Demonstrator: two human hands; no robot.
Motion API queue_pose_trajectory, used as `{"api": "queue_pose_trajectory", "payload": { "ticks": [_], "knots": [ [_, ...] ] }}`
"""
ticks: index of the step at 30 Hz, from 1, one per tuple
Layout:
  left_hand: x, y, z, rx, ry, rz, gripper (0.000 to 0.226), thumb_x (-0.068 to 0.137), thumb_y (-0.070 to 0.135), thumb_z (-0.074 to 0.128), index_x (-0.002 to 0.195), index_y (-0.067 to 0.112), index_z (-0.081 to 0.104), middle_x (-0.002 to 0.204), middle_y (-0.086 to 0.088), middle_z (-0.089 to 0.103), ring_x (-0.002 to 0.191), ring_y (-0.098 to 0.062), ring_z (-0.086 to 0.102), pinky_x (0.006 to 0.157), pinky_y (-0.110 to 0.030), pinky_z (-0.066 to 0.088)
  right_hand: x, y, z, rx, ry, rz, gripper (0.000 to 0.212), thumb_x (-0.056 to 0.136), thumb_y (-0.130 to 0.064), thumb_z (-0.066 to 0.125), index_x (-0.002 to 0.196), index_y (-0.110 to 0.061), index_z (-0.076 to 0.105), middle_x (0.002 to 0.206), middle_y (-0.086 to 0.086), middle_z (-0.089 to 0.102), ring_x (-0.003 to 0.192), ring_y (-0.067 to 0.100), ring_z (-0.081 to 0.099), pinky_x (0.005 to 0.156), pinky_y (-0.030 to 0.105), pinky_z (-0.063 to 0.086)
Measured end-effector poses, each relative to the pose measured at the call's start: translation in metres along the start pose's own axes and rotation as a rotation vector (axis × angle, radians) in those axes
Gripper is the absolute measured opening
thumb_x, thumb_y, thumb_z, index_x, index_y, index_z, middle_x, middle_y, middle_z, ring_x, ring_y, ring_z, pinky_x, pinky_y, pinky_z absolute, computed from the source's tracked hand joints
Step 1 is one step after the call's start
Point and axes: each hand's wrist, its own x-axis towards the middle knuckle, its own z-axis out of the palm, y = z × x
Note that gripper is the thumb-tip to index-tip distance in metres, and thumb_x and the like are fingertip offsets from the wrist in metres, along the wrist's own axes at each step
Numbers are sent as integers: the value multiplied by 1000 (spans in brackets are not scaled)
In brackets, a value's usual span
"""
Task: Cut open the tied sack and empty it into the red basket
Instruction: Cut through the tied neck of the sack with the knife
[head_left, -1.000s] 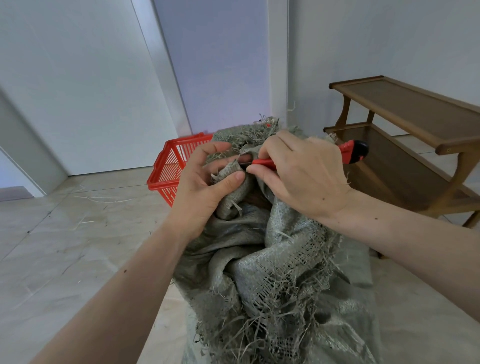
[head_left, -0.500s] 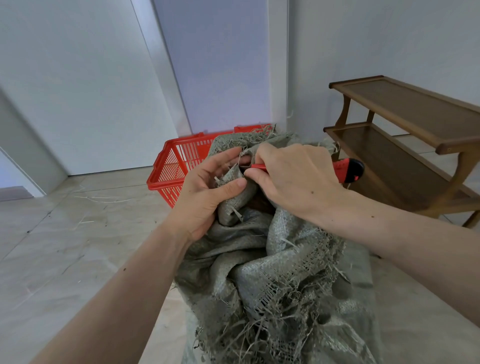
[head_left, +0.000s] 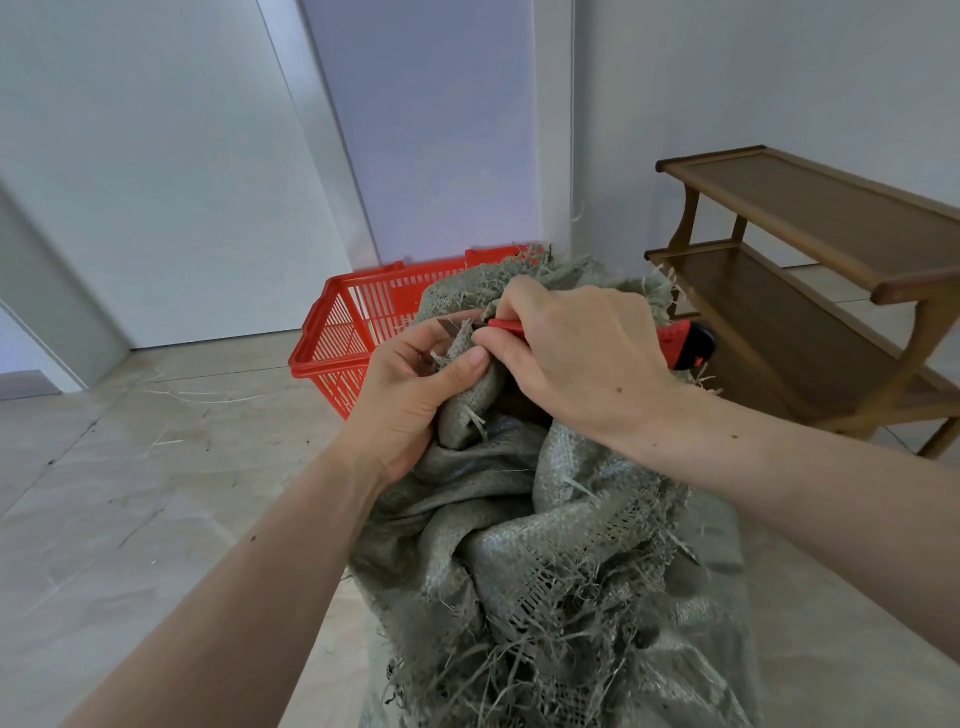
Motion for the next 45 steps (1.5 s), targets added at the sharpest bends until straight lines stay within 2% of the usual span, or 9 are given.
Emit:
{"api": "queue_pose_trajectory", "payload": {
  "ticks": [3,6,12,19,24,30,40,43,45],
  "knots": [
    [0,-2,-3,90,38,24,11,77,10,76,85,10,67,82,-6,75,74,-15,71,71,-30,61,-1,1,3,29,42,-13,35,98,-50,52,99,-17,62,74,0,71,70,29,69,57,36,50],
    [1,0,-5,204,77,92,7,78,15,73,74,17,67,75,1,74,67,-11,69,63,-25,59,-2,2,5,60,76,-5,32,95,-48,57,94,-17,65,68,-1,69,65,27,68,53,34,48],
    [0,1,-10,296,126,155,7,78,18,75,81,12,72,80,-2,76,72,-15,70,68,-29,58,-3,3,7,223,-7,155,29,94,-54,56,98,-27,67,83,-8,73,83,18,69,70,37,52],
    [-4,-10,5,161,171,74,6,78,17,73,77,14,78,77,-6,78,69,-16,71,70,-32,60,0,2,15,336,-56,328,27,92,-55,58,93,-30,67,87,-12,74,92,12,67,80,35,51],
    [-3,-8,-10,224,202,91,10,76,17,75,84,15,81,85,-8,79,77,-20,73,80,-39,60,-4,1,15,309,-52,310,28,91,-56,58,92,-30,68,85,-11,74,89,10,68,78,35,52],
    [-1,-12,-3,206,190,67,12,77,16,73,85,10,80,83,-8,79,75,-18,73,75,-32,61,-2,2,18,313,-43,366,29,91,-58,58,88,-31,68,84,-13,72,88,10,68,77,36,53],
    [-2,-14,-15,252,229,77,13,78,18,75,87,12,81,84,-8,79,76,-20,73,76,-36,61,-9,-2,22,292,-87,357,29,90,-59,58,83,-32,67,81,-15,71,85,9,66,71,30,48],
    [-13,-26,2,435,116,105,11,84,15,75,80,6,80,77,-9,78,74,-17,69,72,-32,57,5,1,20,364,-61,419,44,89,-66,53,81,-26,68,78,-10,71,81,13,67,72,35,52],
    [-23,-38,8,642,20,75,10,85,9,75,75,7,79,67,4,75,63,-2,62,60,-20,50,30,9,6,492,112,489,63,86,-75,47,75,-17,69,69,-1,70,67,20,68,71,42,56]
  ]
}}
